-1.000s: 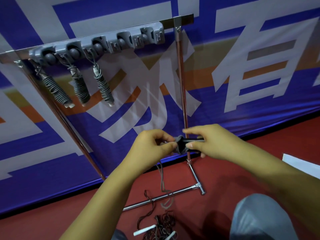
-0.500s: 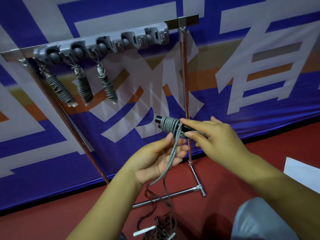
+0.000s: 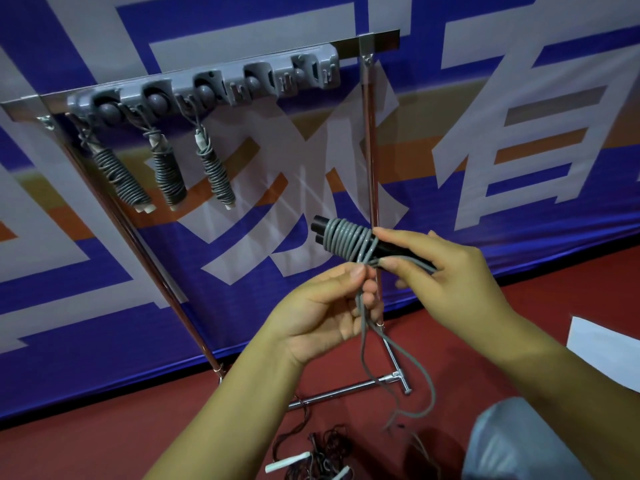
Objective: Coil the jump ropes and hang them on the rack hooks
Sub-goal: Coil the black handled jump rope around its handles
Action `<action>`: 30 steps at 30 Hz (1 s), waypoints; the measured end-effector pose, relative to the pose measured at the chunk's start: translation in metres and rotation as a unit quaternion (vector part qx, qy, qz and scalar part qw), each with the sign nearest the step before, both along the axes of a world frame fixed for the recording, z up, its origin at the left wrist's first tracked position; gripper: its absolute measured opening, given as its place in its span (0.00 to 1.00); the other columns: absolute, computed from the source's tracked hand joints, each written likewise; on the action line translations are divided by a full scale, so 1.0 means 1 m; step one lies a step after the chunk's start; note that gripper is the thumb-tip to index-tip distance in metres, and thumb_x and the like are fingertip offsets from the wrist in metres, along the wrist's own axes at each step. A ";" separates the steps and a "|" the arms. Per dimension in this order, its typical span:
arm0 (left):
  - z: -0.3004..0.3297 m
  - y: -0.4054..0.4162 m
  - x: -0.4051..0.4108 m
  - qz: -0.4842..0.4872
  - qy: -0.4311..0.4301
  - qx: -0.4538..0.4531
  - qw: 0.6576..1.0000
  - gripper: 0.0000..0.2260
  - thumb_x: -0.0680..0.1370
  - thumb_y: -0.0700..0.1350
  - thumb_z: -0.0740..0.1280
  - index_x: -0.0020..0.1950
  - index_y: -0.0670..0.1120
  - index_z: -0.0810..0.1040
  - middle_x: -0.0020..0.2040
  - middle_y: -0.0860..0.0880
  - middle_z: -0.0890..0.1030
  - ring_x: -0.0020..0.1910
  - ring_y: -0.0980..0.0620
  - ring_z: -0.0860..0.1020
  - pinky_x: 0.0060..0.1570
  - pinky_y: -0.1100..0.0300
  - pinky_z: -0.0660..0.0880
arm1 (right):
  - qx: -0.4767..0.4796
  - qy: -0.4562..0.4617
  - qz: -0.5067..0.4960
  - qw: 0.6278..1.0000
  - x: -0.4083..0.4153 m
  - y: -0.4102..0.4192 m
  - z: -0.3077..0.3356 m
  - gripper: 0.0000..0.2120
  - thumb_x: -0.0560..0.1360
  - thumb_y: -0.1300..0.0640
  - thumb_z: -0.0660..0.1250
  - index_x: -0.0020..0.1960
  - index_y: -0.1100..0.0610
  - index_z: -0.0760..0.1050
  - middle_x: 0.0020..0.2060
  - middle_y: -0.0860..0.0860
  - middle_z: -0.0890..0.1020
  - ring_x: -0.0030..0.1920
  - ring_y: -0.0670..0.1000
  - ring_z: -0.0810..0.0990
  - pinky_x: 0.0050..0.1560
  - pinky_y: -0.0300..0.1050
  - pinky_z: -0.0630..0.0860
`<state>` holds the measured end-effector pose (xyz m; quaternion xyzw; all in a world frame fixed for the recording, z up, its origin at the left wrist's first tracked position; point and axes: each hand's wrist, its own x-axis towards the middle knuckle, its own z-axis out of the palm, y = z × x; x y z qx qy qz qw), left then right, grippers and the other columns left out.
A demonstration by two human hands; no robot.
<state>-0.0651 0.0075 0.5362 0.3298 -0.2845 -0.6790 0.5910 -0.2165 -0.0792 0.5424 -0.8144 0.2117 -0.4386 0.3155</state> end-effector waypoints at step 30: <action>0.007 0.018 0.021 0.035 -0.254 -0.143 0.956 0.07 0.71 0.51 0.73 0.42 0.49 0.81 0.49 0.47 0.83 0.26 0.57 0.73 0.27 0.66 0.71 | 0.344 -0.215 0.162 0.900 -0.002 0.002 0.018 0.14 0.63 0.51 0.70 0.47 0.51 0.84 0.39 0.54 0.86 0.32 0.50 0.82 0.33 0.36 0.76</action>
